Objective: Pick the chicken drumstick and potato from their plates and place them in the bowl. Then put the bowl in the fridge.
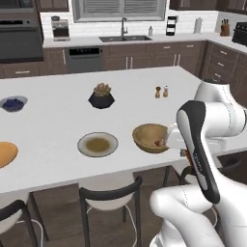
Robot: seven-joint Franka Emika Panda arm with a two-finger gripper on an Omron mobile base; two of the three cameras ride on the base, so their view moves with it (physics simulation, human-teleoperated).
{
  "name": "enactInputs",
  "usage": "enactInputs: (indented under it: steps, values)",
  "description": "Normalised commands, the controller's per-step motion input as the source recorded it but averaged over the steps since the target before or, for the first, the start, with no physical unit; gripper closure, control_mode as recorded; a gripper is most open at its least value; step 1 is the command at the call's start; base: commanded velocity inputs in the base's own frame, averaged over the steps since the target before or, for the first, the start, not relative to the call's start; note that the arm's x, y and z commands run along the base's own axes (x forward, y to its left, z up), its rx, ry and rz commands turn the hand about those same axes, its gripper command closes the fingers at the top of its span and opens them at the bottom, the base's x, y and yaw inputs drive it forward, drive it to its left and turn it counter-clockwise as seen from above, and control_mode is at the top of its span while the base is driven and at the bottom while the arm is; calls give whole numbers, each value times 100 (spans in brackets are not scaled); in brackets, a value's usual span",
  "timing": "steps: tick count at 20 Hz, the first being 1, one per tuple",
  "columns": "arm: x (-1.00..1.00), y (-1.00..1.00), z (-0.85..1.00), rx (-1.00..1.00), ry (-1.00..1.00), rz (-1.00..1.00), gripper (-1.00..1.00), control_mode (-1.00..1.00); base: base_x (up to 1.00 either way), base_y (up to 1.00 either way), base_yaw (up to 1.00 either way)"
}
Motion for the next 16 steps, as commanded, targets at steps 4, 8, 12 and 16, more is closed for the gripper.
enactInputs:
  steps: [4, 8, 12, 16]
  values:
    - [0, 0, 0, 0, 0, 0, 100, 100, 55, 9, -15]
    - [0, 0, 0, 0, 0, 0, 100, 100, 51, 26, 0]
    - [0, 0, 0, 0, 0, 0, 100, 100, 69, 2, 0]
    - [0, 0, 0, 0, 0, 0, 100, 100, 59, 0, -1]
